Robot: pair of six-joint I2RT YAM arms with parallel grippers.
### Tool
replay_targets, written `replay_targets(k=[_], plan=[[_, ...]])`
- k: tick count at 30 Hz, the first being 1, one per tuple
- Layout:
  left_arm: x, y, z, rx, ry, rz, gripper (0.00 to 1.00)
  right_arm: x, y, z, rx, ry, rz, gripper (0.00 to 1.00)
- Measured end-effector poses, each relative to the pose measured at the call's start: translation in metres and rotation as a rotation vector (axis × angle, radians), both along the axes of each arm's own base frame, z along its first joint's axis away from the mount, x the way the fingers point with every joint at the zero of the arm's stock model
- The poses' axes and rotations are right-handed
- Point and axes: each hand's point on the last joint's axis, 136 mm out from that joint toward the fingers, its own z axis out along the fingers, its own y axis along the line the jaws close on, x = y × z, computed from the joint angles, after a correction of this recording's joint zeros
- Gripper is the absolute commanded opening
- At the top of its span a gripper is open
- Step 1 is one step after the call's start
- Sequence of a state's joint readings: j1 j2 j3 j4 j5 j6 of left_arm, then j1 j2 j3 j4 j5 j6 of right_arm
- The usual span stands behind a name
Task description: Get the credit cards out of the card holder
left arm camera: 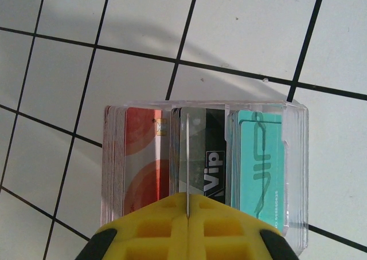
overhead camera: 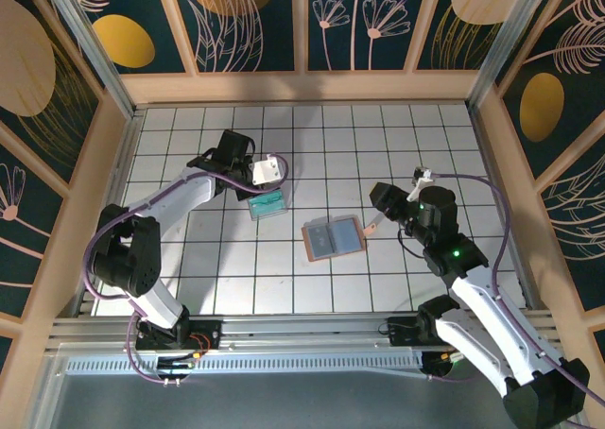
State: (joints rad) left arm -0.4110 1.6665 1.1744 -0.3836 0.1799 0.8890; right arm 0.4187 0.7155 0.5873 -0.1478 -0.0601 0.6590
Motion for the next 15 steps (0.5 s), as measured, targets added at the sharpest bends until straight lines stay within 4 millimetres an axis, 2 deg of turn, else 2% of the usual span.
replay_targets(k=[9, 15], plan=[[0.001, -0.003, -0.012, 0.013, 0.046, -0.014, 0.00, 0.000, -0.002, -0.002, -0.006, 0.008, -0.011, 0.55], [0.002, -0.005, -0.028, 0.026, 0.097, -0.018, 0.00, 0.000, -0.002, -0.003, -0.008, 0.013, -0.012, 0.55]])
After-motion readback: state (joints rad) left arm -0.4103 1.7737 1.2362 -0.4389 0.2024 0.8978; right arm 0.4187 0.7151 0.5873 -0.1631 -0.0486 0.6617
